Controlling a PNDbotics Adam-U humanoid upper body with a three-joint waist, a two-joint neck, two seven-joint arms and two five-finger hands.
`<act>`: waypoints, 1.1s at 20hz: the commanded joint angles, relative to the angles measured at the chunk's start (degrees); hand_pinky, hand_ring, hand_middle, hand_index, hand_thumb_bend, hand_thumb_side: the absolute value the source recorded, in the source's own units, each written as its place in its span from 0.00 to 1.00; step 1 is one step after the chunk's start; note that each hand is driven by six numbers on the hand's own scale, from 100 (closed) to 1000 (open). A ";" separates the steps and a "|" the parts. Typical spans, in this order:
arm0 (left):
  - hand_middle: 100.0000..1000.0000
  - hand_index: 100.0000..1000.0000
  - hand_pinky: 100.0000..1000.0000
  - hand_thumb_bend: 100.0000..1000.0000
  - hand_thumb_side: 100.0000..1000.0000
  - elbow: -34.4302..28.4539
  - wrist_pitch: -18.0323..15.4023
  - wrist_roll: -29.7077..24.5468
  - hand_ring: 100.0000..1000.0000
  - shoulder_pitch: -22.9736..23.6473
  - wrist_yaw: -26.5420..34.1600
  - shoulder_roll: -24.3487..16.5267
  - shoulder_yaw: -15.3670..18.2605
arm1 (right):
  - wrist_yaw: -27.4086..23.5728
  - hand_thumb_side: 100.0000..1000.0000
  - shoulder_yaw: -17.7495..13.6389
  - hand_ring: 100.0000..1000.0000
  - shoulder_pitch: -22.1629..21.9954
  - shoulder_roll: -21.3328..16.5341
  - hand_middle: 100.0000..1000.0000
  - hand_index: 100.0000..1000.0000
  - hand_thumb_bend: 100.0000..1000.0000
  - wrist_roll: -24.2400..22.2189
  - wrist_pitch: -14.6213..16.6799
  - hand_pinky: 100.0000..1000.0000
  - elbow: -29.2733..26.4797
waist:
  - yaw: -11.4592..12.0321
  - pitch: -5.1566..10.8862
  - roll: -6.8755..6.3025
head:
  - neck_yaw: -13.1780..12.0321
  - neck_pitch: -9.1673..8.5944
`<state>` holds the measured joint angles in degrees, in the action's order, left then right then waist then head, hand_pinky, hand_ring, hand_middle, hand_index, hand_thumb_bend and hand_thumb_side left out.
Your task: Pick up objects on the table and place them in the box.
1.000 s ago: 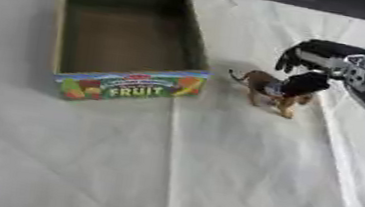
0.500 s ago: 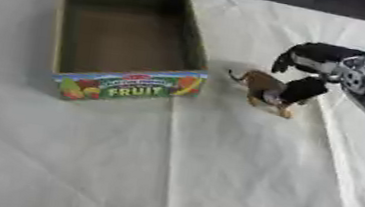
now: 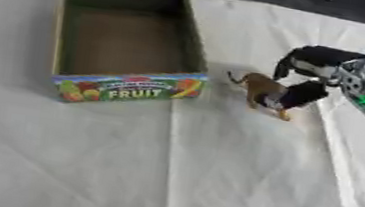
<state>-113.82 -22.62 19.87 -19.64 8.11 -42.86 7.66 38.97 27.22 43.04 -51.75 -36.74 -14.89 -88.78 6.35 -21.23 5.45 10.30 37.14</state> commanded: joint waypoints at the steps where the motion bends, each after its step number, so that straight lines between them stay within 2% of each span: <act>1: 0.83 0.92 0.68 0.54 0.00 -0.77 -0.18 0.23 0.91 -0.68 0.47 -1.70 0.55 | 0.65 0.72 -1.06 0.86 0.47 -2.46 0.68 0.74 0.38 0.59 -0.09 0.79 -0.82 | -0.09 1.04 -0.19 | 0.22 -0.54; 6: 0.83 0.92 0.68 0.53 0.00 -0.77 -0.18 0.31 0.91 -0.68 0.45 -1.71 0.59 | 1.35 0.74 -1.04 0.88 0.00 -2.75 0.73 0.77 0.37 0.96 0.55 0.80 -0.98 | -0.10 1.06 -0.17 | 0.20 -0.73; 17: 0.82 0.91 0.67 0.52 0.00 -0.77 -0.16 0.63 0.90 -0.80 0.88 -1.66 0.66 | 2.39 0.71 -0.93 0.87 -0.06 -2.34 0.72 0.79 0.39 1.56 1.67 0.80 0.22 | 0.03 0.85 -0.15 | 0.40 -0.89; 19: 0.82 0.91 0.67 0.51 0.00 -0.77 -0.14 0.61 0.90 -0.83 0.96 -1.66 0.63 | 2.42 0.69 -0.89 0.87 0.05 -2.24 0.71 0.77 0.33 1.91 1.62 0.80 0.29 | 0.02 0.81 -0.11 | 0.44 -0.91; 22: 0.82 0.91 0.67 0.51 0.00 -0.77 -0.12 0.62 0.90 -0.85 1.03 -1.64 0.64 | 2.23 0.68 -0.70 0.86 0.08 -2.08 0.70 0.76 0.31 2.13 1.42 0.79 0.55 | 0.09 0.76 -0.05 | 0.51 -0.93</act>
<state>-113.82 -22.70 20.25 -19.71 8.85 -42.86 7.66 40.97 27.24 42.34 -52.22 -34.91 -13.44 -88.31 6.39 -21.50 5.64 10.70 36.70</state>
